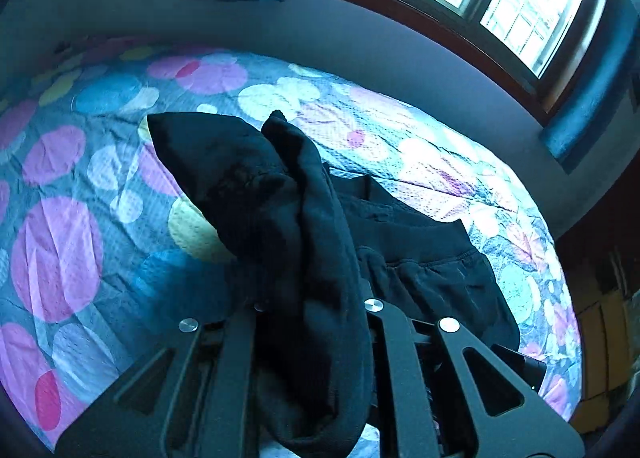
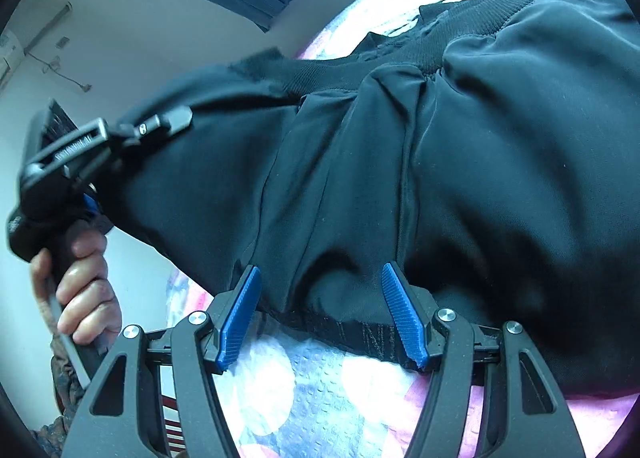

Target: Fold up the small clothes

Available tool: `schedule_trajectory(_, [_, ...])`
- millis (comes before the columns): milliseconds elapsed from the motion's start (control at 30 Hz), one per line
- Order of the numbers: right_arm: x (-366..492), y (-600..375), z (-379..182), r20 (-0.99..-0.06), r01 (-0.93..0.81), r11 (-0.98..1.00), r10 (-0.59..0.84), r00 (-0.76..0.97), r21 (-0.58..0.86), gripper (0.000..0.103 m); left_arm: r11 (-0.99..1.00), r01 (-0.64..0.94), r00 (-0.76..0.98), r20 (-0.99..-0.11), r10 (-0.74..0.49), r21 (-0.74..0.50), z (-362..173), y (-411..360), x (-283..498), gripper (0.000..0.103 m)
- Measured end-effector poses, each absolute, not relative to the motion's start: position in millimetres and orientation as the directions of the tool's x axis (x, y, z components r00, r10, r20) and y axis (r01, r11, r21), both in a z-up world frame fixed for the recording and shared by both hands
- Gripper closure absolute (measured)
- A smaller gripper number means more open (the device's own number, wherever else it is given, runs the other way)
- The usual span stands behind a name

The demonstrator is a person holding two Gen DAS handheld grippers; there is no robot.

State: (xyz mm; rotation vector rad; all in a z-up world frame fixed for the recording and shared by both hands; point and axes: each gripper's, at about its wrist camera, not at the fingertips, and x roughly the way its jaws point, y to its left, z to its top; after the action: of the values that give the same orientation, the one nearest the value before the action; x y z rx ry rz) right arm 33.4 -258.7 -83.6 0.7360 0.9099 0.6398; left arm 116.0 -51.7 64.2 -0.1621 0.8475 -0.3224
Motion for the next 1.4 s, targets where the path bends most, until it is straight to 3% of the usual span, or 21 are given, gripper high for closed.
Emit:
schedule_trajectory(233, [15, -333, -74, -0.354, -0.124, 0.476, 0.782, 0.513, 0.871, 0.040, 0.956, 0.289, 0.689, -0.683, -0.242, -0.047, 69, -153, 85, 0.092])
schedule_trajectory(467, [-22, -437, -69, -0.250, -0.068, 0.384, 0.716, 0.651, 0.921, 0.040, 0.916, 0.379, 0.699, -0.688, -0.194, 0.128, 22, -251, 63, 0.092])
schedule_trajectory(633, [-26, -479, -78, -0.168, -0.059, 0.272, 0.733, 0.659, 0.960, 0.040, 0.895, 0.399, 0.701, -0.695, -0.157, 0.200, -22, -278, 52, 0.091])
schedule_trajectory(733, [-8, -489, -85, -0.100, -0.062, 0.178, 0.771, 0.629, 0.982, 0.037, 0.889, 0.381, 0.746, -0.653, -0.133, 0.253, -33, -280, 45, 0.091])
schedule_trajectory(967, [63, -463, -62, -0.197, -0.063, 0.256, 0.859, 0.473, 0.965, 0.031, 0.872, 0.346, 0.801, -0.593, -0.083, 0.346, -46, -288, 38, 0.090])
schedule_trajectory(1100, [97, -432, -49, -0.405, -0.046, 0.455, 0.830, 0.383, 0.889, 0.031, 0.866, 0.335, 0.814, -0.577, -0.067, 0.372, -50, -292, 36, 0.088])
schedule_trajectory(1233, [108, -421, -57, -0.481, -0.009, 0.515, 0.808, 0.341, 0.857, 0.029, 0.860, 0.335, 0.813, -0.579, -0.058, 0.385, -51, -295, 38, 0.085])
schedule_trajectory(1300, [110, -419, -62, -0.490, -0.014, 0.524, 0.806, 0.333, 0.852, 0.031, 0.853, 0.342, 0.816, -0.574, -0.062, 0.394, -51, -297, 36, 0.080])
schedule_trajectory(1333, [113, -417, -63, -0.493, -0.006, 0.525, 0.802, 0.337, 0.851, 0.036, 0.850, 0.346, 0.819, -0.570, -0.068, 0.397, -50, -298, 35, 0.078])
schedule_trajectory(1367, [115, -417, -65, -0.499, 0.003, 0.530, 0.798, 0.338, 0.848, 0.048, 0.849, 0.347, 0.821, -0.566, -0.069, 0.399, -49, -298, 33, 0.076])
schedule_trajectory(1400, [117, -417, -68, -0.511, 0.012, 0.539, 0.790, 0.339, 0.842, 0.052, 0.848, 0.351, 0.822, -0.565, -0.075, 0.397, -48, -297, 32, 0.073])
